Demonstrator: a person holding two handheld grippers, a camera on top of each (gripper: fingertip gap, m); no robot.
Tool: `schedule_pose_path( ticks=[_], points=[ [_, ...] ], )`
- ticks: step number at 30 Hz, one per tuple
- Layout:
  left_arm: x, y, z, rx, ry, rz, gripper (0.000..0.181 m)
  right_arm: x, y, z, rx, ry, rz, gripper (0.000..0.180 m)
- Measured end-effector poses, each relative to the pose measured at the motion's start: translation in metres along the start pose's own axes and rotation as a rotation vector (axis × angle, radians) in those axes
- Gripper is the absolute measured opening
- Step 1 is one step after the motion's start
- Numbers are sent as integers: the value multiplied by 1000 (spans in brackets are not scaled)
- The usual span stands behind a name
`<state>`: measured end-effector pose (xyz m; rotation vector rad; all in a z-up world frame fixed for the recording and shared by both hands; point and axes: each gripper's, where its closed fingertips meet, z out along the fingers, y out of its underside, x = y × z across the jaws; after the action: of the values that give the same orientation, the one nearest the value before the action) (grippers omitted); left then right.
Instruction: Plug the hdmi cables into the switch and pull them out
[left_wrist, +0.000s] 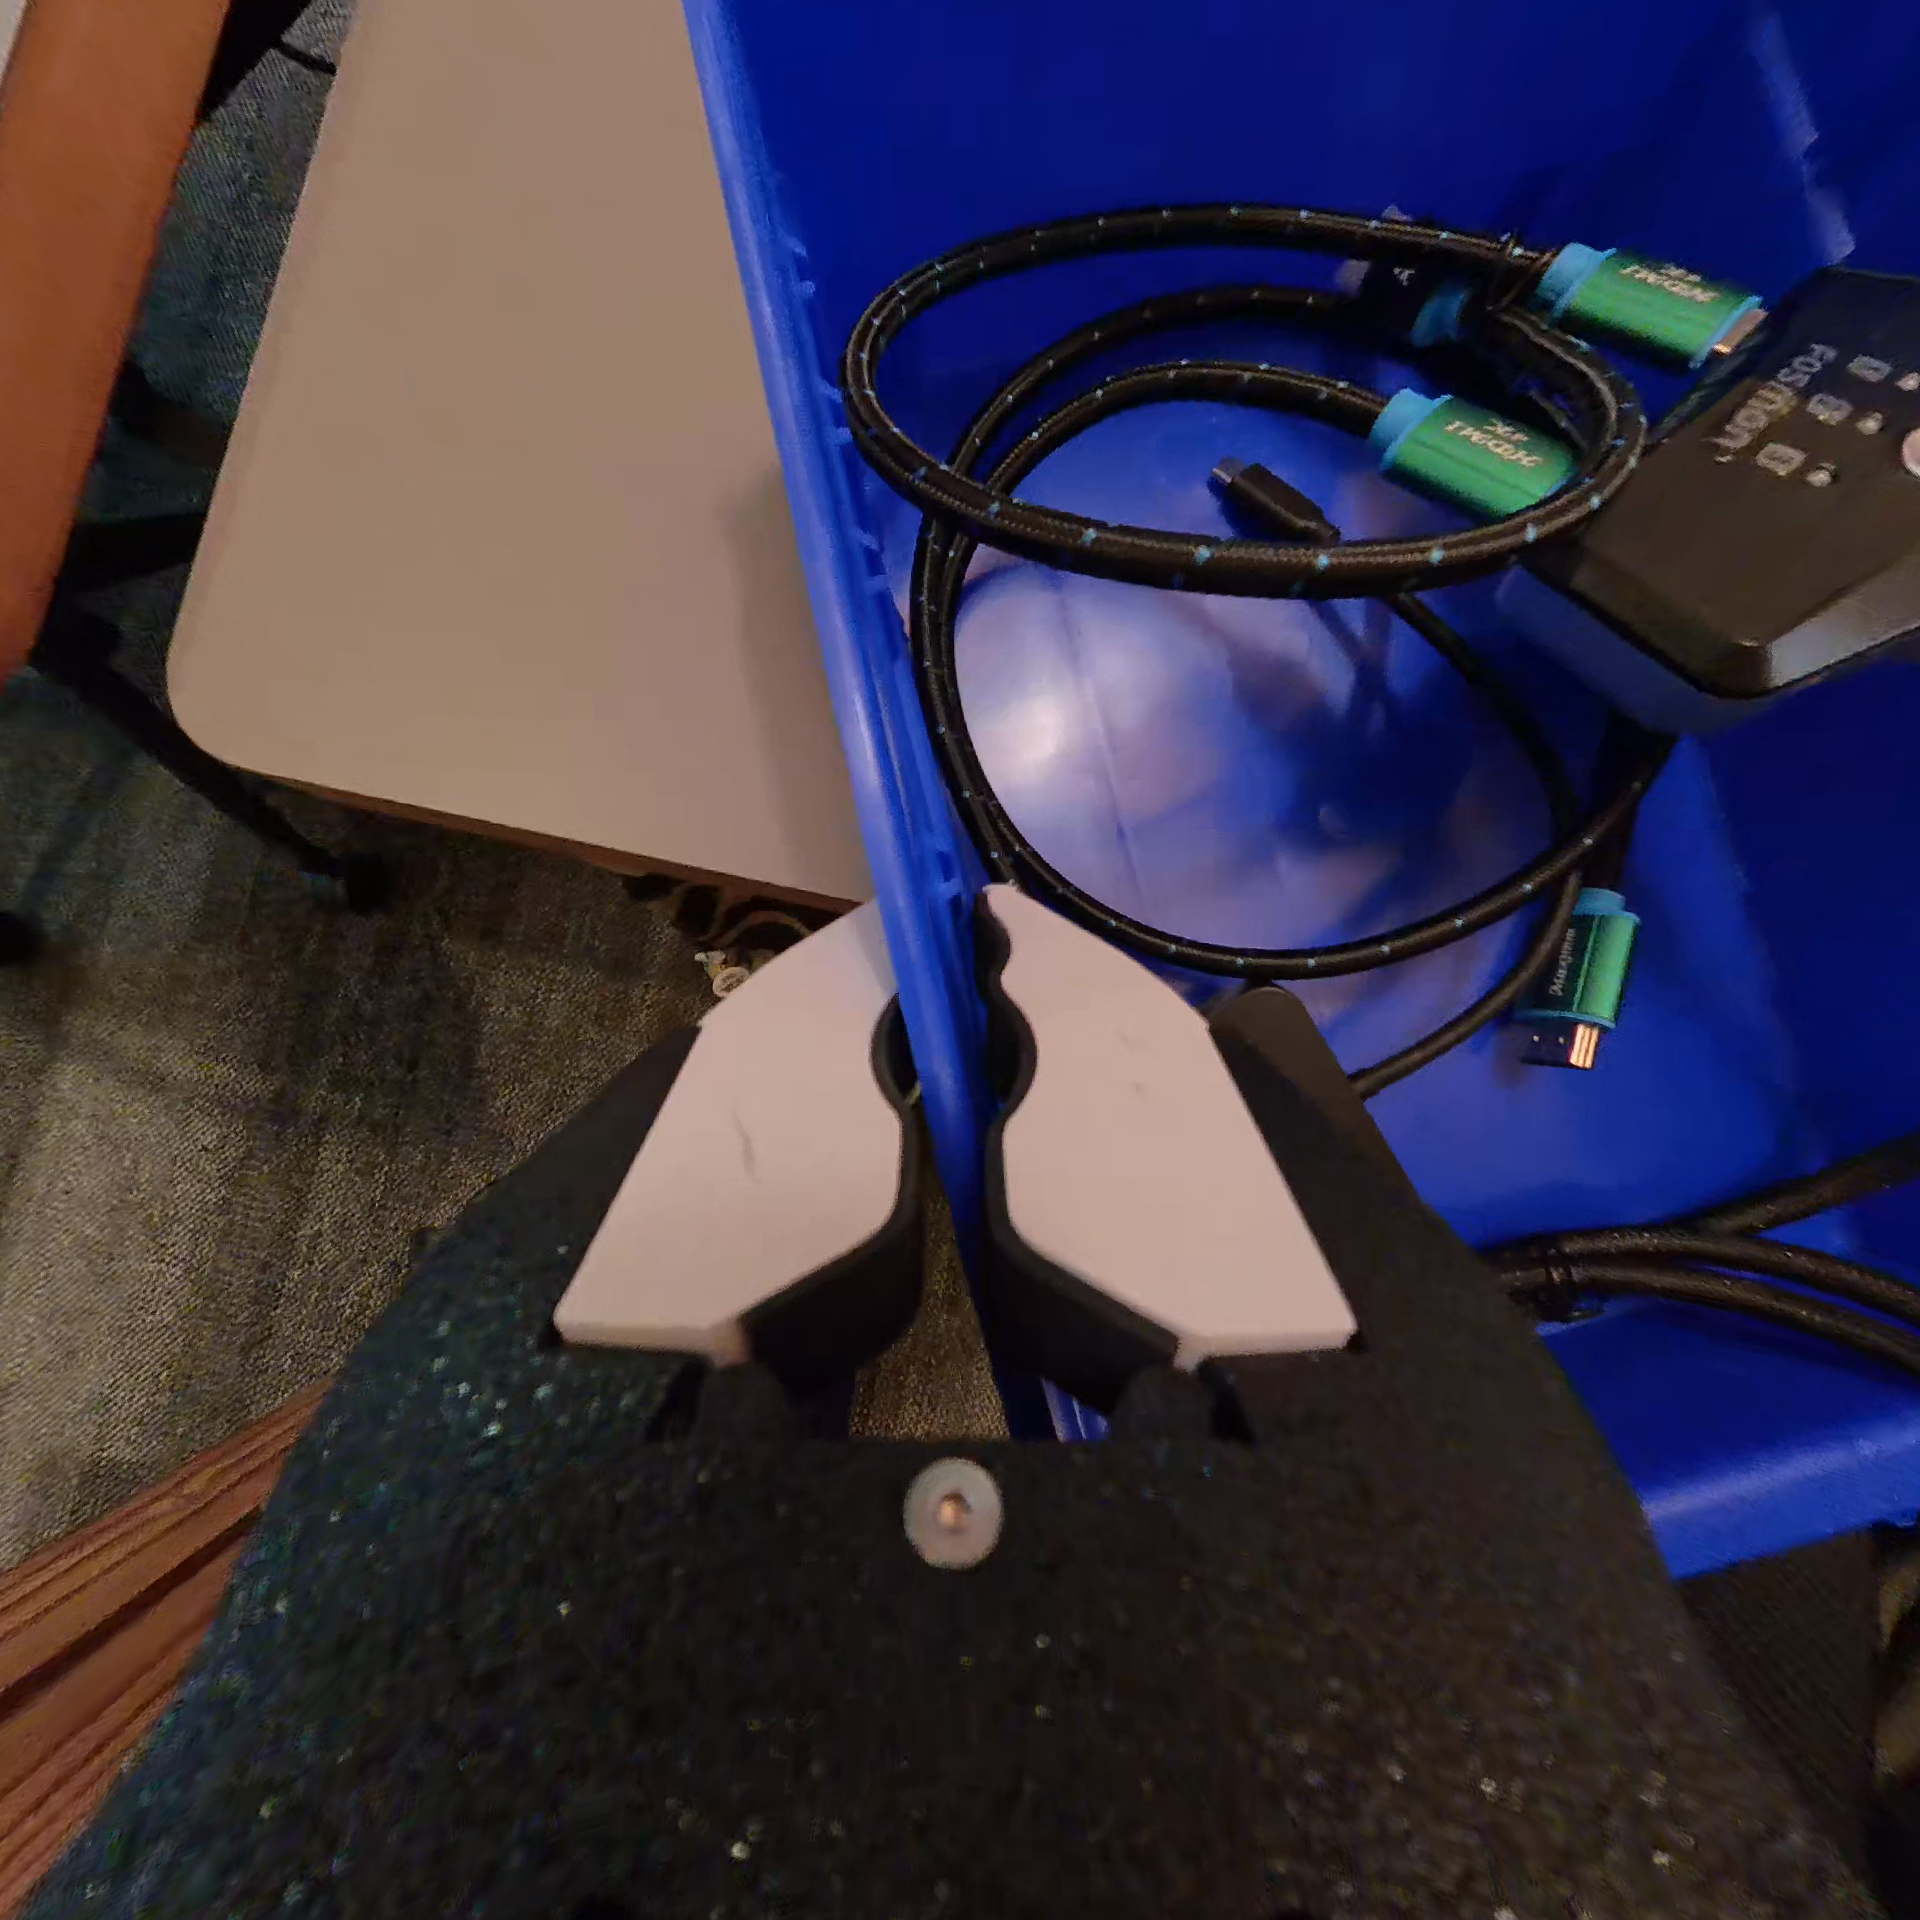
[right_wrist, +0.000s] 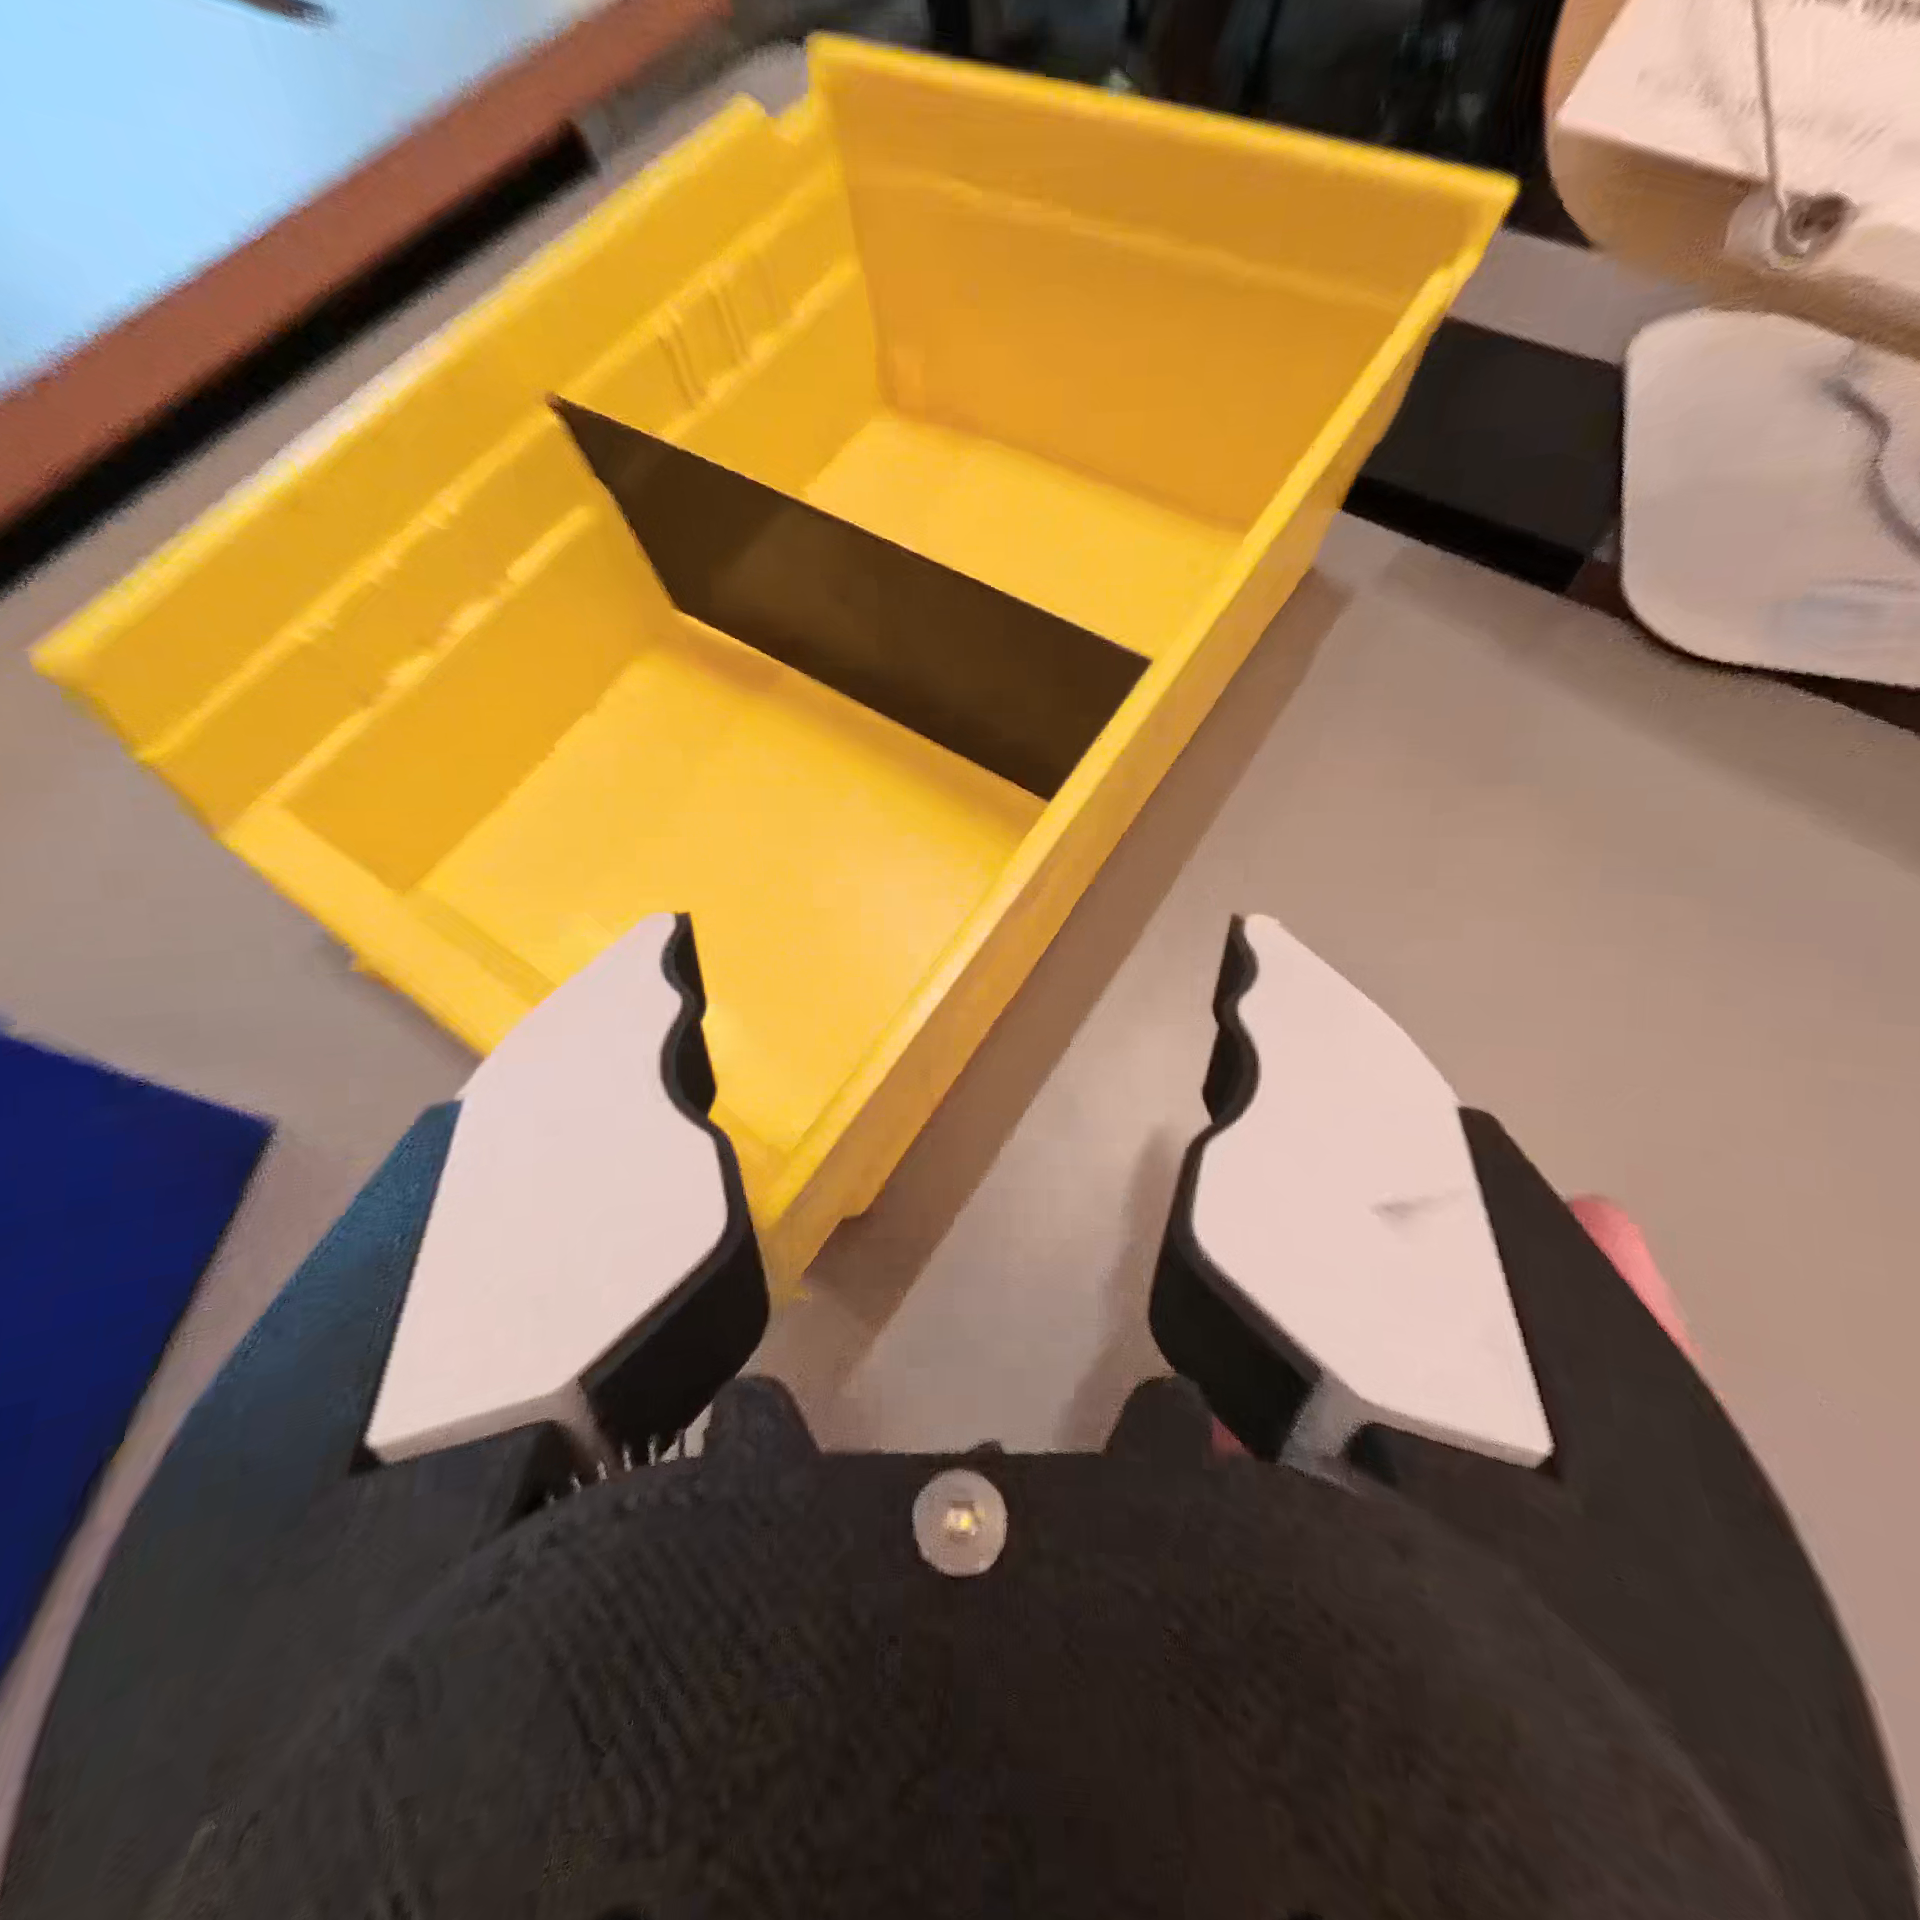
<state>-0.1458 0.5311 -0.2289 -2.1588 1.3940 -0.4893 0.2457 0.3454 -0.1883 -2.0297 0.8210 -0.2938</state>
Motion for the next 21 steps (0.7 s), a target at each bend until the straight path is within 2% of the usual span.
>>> schedule_pose_path(
  ticks=[2, 3, 4, 9, 12, 15, 18, 21],
  points=[
    [-2, -2, 1, -4, -5, 8, 6, 12, 4, 16, -20, 88, 0, 92],
    [-3, -3, 2, -3, -5, 9, 6, 10, 5, 23, -23, 66, -4, 87],
    [-4, -5, 2, 2, -2, 7, 6, 3, 8, 26, -32, 5, -20, 59],
    [-14, -10, 4, 16, 2, -11, 5, 49, 14, 6, -15, 91, -101, 11],
    [-18, -15, 7, 13, -8, 2, 5, 69, 22, -33, 12, -62, -91, 6],
    [-15, -27, 16, 8, 9, 27, 4, 97, 44, -86, 34, -107, -203, 6],
    [0, -48, 32, 7, 44, 42, 4, 144, 65, -143, 77, -55, -207, 5],
    [27, -81, 58, 6, 75, 90, 4, 208, 85, -200, 106, 91, -207, 4]
  ],
)
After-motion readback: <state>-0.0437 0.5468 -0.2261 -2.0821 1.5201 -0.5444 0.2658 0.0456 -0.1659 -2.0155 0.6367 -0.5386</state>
